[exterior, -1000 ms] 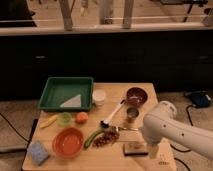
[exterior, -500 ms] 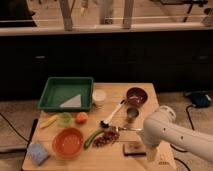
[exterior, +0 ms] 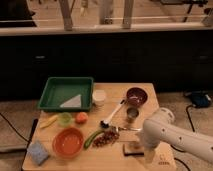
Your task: Place eraser in paper cup
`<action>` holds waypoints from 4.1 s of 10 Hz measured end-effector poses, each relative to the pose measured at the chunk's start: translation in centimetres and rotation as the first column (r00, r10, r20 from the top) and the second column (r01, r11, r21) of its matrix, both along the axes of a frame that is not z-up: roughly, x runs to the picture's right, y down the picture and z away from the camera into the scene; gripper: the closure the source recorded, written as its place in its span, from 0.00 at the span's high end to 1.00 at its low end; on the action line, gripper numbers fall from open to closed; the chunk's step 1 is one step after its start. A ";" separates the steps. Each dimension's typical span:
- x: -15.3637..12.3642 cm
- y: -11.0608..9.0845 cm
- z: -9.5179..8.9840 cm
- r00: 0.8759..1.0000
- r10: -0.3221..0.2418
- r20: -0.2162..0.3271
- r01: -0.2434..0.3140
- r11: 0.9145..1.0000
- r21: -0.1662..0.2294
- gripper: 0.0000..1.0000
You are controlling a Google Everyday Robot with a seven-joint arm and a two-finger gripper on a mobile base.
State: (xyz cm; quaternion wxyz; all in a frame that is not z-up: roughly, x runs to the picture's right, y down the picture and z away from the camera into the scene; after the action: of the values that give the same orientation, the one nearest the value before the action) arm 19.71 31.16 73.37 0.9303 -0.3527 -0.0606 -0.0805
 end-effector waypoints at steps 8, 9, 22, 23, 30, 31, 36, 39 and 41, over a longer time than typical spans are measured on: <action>-1.0 0.9 1.1 1.000 0.024 -0.011 -0.024 1.000 -0.014 0.80; -1.1 0.9 1.2 1.000 0.025 -0.012 -0.025 1.000 -0.013 0.78; -0.5 -3.4 -1.0 0.999 0.010 -0.034 -0.009 0.999 0.034 0.00; -0.5 -4.3 -1.3 0.999 0.005 -0.033 -0.003 0.999 0.041 0.00; -0.4 -9.0 -3.1 0.999 -0.025 -0.030 0.027 0.997 0.077 0.00; -0.5 -9.3 -3.2 0.999 -0.030 -0.030 0.032 0.996 0.078 0.00; -1.2 -11.6 -3.1 0.998 -0.057 -0.020 0.058 0.994 0.090 0.00; -1.7 -12.8 -2.8 0.998 -0.068 -0.012 0.068 0.993 0.097 0.00; -1.8 -13.6 -2.7 0.997 -0.078 -0.010 0.079 0.992 0.100 0.00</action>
State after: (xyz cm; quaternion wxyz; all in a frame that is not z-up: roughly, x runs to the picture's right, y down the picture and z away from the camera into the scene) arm 17.96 17.54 70.62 0.9431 -0.3081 -0.0398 -0.1190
